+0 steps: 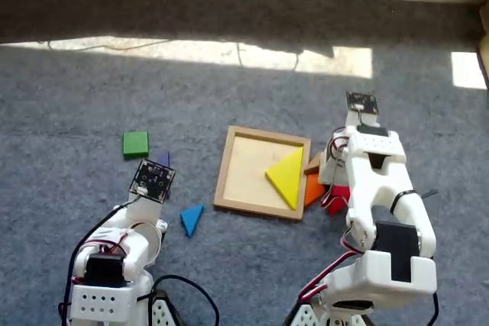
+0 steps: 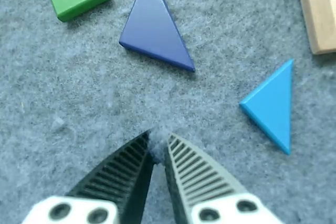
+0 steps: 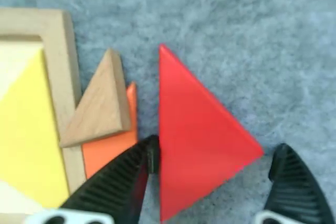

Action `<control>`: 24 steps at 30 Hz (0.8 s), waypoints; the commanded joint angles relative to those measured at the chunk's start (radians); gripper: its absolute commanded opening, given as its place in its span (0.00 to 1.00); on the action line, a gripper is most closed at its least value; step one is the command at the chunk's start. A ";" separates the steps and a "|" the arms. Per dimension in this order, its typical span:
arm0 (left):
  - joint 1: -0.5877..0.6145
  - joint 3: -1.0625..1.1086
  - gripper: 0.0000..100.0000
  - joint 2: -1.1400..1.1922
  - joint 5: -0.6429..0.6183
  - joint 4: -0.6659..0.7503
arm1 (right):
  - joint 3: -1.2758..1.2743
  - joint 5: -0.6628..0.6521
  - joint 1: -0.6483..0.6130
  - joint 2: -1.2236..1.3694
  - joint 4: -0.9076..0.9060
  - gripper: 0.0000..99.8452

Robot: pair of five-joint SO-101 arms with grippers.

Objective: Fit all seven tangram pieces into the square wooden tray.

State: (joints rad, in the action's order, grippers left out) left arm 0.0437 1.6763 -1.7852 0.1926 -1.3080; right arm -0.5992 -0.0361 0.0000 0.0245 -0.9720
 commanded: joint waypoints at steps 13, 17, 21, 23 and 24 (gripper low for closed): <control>0.012 0.021 0.01 -0.012 -0.002 -0.003 | 0.002 -0.028 0.007 -0.015 0.081 0.33; 0.012 0.021 0.01 -0.012 -0.002 -0.003 | -0.001 -0.028 0.007 -0.012 0.116 0.33; 0.012 0.021 0.01 -0.012 -0.002 -0.003 | -0.002 -0.028 -0.015 -0.012 0.117 0.33; 0.012 0.021 0.01 -0.012 -0.002 -0.003 | -0.004 -0.028 -0.025 -0.010 0.116 0.33; 0.012 0.021 0.01 -0.012 -0.002 -0.003 | -0.004 -0.028 -0.027 -0.010 0.116 0.33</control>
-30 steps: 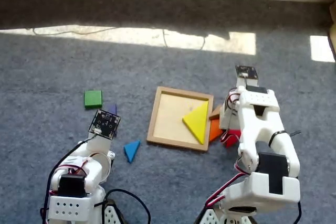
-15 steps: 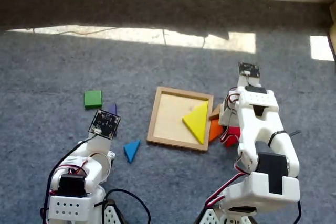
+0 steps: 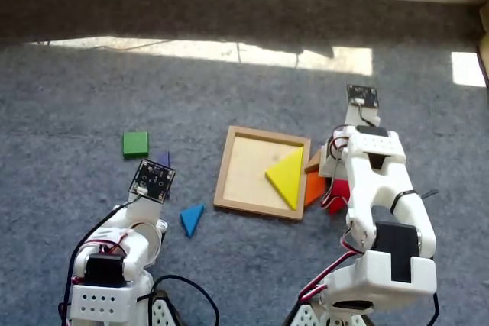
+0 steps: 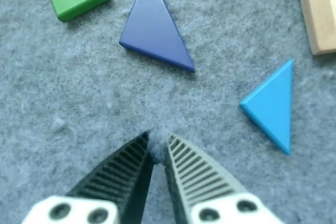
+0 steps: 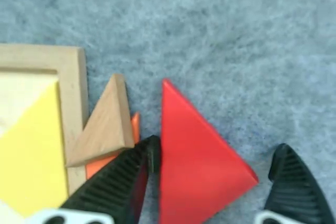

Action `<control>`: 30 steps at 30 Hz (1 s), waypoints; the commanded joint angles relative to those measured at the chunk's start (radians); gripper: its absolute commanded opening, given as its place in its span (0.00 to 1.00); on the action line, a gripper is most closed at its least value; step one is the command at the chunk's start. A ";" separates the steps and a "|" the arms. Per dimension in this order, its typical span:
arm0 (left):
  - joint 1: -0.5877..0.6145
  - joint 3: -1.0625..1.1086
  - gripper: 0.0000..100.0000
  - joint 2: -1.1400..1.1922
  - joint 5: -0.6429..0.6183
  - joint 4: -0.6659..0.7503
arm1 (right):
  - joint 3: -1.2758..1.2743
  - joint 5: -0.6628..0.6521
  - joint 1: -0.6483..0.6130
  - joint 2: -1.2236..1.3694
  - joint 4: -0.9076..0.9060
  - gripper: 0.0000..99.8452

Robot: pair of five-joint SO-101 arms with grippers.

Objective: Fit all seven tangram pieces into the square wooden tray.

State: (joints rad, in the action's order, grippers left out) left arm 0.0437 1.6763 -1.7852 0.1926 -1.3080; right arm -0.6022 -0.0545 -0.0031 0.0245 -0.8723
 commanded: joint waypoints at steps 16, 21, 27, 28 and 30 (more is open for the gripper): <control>0.012 0.021 0.01 -0.012 -0.002 -0.003 | -0.021 -0.002 -0.027 -0.019 -0.079 0.32; 0.012 0.021 0.01 -0.012 -0.002 -0.003 | -0.025 -0.003 -0.028 -0.019 -0.081 0.32; 0.012 0.021 0.01 -0.012 -0.002 -0.003 | -0.025 -0.011 -0.073 -0.013 -0.074 0.31; 0.012 0.021 0.01 -0.012 -0.002 -0.003 | -0.025 -0.011 -0.073 -0.013 -0.073 0.29; 0.012 0.021 0.01 -0.012 -0.002 -0.003 | -0.025 -0.012 -0.073 -0.013 -0.073 0.24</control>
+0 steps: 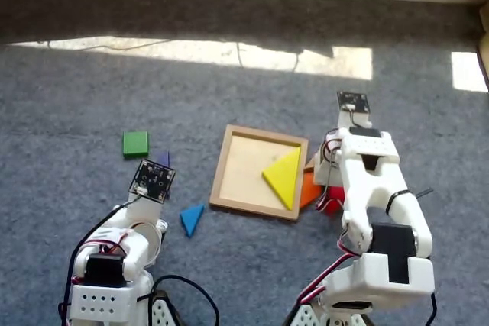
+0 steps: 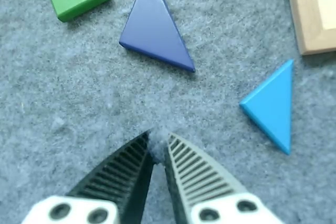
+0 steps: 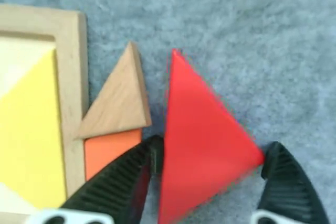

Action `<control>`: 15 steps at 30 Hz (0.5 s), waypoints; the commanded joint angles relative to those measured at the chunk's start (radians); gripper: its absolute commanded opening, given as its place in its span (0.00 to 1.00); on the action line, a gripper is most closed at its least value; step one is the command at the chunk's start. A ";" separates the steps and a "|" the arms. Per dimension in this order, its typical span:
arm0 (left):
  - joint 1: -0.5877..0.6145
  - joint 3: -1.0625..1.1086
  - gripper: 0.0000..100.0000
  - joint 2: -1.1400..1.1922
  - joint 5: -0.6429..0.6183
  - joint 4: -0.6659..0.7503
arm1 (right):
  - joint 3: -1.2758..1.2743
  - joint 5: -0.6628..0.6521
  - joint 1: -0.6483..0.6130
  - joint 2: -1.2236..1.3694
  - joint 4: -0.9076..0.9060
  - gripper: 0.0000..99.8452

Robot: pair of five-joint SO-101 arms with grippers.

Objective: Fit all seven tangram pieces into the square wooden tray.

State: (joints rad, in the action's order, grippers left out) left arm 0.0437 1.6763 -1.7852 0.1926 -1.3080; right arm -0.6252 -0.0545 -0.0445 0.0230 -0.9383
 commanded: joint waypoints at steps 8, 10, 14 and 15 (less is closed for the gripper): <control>0.012 0.021 0.01 -0.012 -0.002 -0.003 | -0.004 -0.060 -0.028 -0.019 -0.015 0.20; 0.012 0.021 0.01 -0.012 -0.002 -0.003 | -0.004 -0.064 -0.028 -0.019 -0.031 0.20; 0.012 0.021 0.01 -0.012 -0.002 -0.003 | -0.005 -0.066 -0.028 -0.073 -0.054 0.20; 0.012 0.021 0.01 -0.012 -0.002 -0.003 | -0.015 -0.066 -0.028 -0.107 -0.058 0.20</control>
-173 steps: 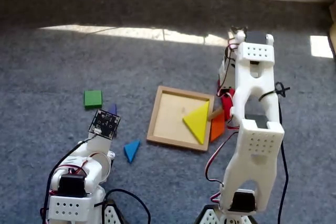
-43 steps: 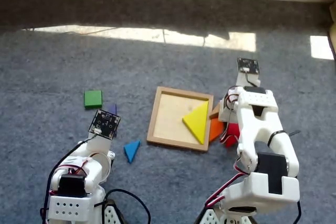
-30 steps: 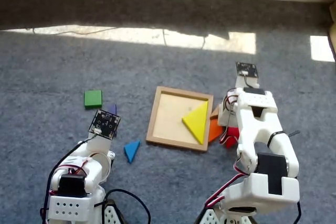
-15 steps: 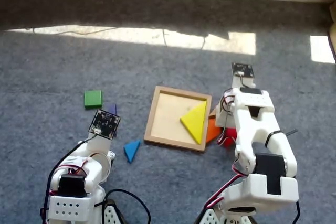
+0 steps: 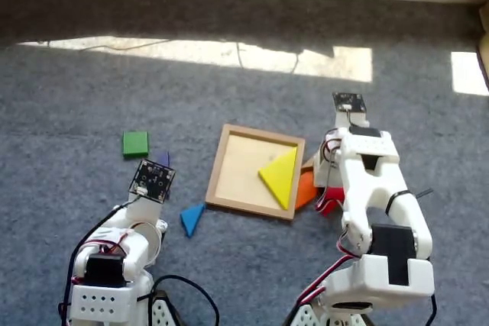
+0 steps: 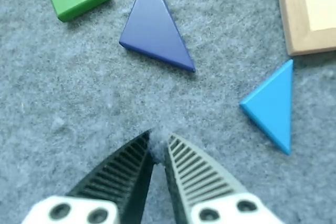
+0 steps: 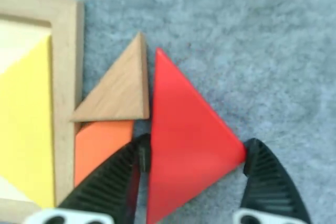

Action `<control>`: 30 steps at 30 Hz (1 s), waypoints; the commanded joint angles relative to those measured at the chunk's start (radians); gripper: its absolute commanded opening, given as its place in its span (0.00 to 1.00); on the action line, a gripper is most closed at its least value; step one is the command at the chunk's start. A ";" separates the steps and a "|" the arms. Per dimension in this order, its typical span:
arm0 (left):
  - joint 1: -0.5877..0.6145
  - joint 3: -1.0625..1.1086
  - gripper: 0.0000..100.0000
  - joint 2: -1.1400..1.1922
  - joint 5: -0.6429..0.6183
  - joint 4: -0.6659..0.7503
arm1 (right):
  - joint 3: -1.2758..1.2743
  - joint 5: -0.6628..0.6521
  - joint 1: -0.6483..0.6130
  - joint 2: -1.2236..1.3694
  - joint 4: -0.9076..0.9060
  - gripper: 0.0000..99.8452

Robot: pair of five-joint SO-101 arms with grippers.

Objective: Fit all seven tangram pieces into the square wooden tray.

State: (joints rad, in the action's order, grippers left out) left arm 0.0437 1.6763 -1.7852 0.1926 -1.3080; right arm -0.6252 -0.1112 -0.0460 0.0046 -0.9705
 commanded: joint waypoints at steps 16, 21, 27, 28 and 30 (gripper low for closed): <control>0.012 0.021 0.01 -0.012 -0.002 -0.003 | -0.245 -0.114 -0.119 -0.512 0.001 0.20; 0.012 0.021 0.01 -0.012 -0.002 -0.003 | -0.243 -0.198 -0.232 -0.516 0.002 0.20; 0.012 0.021 0.01 -0.012 -0.002 -0.003 | -0.206 -0.269 -0.334 -0.519 -0.002 0.20; 0.012 0.021 0.01 -0.012 -0.002 -0.003 | -0.206 -0.269 -0.331 -0.526 -0.002 0.20; 0.012 0.021 0.01 -0.012 -0.002 -0.003 | -0.206 -0.227 -0.297 -0.526 -0.004 0.21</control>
State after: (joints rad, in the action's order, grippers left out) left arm 0.0437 1.6763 -1.7852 0.1926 -1.3080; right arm -0.8815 -0.3675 -0.3652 -0.4787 -0.9812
